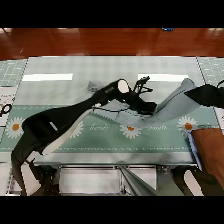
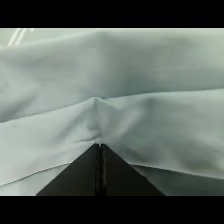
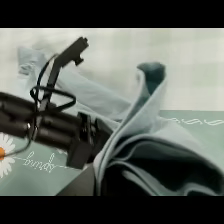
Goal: Fold the shirts.
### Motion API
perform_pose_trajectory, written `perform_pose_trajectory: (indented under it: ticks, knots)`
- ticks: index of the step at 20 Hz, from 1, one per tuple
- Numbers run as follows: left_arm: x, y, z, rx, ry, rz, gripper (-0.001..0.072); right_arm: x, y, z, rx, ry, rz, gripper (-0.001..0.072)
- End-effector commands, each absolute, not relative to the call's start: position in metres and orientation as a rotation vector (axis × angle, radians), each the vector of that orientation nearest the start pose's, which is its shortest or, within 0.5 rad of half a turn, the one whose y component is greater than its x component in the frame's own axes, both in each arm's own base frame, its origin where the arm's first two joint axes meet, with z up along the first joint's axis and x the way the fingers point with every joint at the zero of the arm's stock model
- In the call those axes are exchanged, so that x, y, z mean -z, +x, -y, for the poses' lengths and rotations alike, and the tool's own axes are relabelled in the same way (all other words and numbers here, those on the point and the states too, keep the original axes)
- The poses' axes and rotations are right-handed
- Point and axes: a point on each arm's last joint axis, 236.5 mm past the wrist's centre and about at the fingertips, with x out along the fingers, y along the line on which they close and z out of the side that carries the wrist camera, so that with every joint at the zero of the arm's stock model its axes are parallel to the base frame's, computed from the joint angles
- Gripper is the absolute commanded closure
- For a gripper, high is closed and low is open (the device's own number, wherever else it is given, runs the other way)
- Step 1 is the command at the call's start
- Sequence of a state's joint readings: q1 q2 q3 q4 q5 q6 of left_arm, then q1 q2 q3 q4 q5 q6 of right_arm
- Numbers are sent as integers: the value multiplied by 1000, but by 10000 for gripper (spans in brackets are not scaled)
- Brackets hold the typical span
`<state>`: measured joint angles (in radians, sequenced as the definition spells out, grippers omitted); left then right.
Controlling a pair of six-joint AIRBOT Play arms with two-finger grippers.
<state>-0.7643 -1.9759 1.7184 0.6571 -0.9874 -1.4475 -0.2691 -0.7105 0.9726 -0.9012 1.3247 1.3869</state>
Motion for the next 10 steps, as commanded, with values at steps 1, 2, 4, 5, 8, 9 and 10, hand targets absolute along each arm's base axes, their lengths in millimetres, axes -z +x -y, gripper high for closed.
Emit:
perform_pose_trajectory:
  ticks: [1, 2, 4, 5, 8, 9, 10]
  knots:
    - [0, 353, 455, 995, -348, -1316, 687, -165, 296, -93, -381, 478, -870, 693]
    - [-13, 376, 426, 946, -366, -1259, 687, -168, 303, -108, -411, 497, -857, 693]
    - [-33, 411, 353, 812, -443, -1183, 686, -171, 319, -148, -502, 534, -853, 693]
    - [-43, 416, 318, 767, -462, -1151, 687, -171, 327, -169, -547, 532, -857, 693]
    - [-76, 400, 233, 660, -500, -1048, 686, -159, 362, -241, -654, 519, -894, 693]
    - [-86, 389, 213, 629, -516, -1016, 686, -151, 374, -267, -686, 520, -918, 693]
    - [-93, 378, 198, 616, -509, -982, 686, -138, 385, -293, -713, 516, -951, 693]
